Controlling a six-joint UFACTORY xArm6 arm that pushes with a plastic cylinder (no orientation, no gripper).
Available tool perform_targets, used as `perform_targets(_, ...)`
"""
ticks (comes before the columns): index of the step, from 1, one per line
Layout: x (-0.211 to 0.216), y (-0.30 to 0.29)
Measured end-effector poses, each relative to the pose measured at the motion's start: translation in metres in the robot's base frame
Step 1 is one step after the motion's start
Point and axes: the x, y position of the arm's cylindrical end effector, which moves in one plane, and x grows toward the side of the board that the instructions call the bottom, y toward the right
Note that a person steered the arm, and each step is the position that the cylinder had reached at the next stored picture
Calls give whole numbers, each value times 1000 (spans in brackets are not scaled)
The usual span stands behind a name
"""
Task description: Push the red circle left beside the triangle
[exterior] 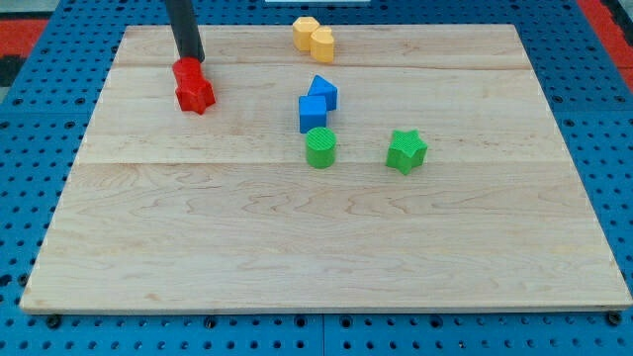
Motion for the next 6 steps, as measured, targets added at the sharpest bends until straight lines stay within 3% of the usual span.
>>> perform_targets(3, 35, -53)
perform_targets(5, 57, 79)
perform_targets(6, 57, 78)
